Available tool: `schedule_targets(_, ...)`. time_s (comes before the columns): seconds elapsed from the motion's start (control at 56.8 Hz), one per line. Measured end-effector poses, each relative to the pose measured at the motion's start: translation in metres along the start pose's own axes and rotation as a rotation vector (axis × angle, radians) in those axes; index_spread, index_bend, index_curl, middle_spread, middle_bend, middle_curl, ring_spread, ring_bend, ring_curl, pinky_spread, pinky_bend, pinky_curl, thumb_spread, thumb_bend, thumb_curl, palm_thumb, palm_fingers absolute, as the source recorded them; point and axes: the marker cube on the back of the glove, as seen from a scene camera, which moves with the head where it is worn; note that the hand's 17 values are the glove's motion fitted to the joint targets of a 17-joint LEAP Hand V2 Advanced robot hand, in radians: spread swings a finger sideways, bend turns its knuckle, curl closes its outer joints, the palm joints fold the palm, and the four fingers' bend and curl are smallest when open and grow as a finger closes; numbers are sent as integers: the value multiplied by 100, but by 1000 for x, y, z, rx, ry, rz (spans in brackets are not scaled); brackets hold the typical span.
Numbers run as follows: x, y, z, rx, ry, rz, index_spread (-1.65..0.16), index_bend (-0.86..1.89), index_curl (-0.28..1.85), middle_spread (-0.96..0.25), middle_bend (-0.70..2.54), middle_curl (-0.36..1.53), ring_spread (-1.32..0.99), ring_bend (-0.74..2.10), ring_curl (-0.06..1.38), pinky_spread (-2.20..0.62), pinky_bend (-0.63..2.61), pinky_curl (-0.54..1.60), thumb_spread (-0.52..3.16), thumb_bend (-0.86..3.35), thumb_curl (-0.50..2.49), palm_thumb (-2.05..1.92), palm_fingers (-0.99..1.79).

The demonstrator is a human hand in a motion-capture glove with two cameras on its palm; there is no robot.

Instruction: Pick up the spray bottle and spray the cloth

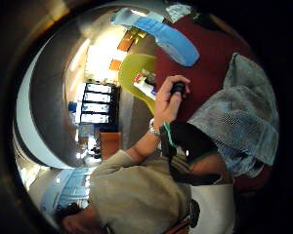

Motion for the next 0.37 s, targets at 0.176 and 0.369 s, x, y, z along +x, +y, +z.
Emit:
schedule_targets(0.176, -9, 15, 8, 71, 100, -41, -40, 19, 38, 0, 20, 32, -4, 19, 28, 22, 18, 32, 111, -2, 46, 59, 30)
schedule_targets(0.369, -7, 12, 10, 76, 115, -18, -40, 19, 38, -1, 24, 34, -7, 20, 28, 17, 13, 27, 114, -1, 44, 64, 30)
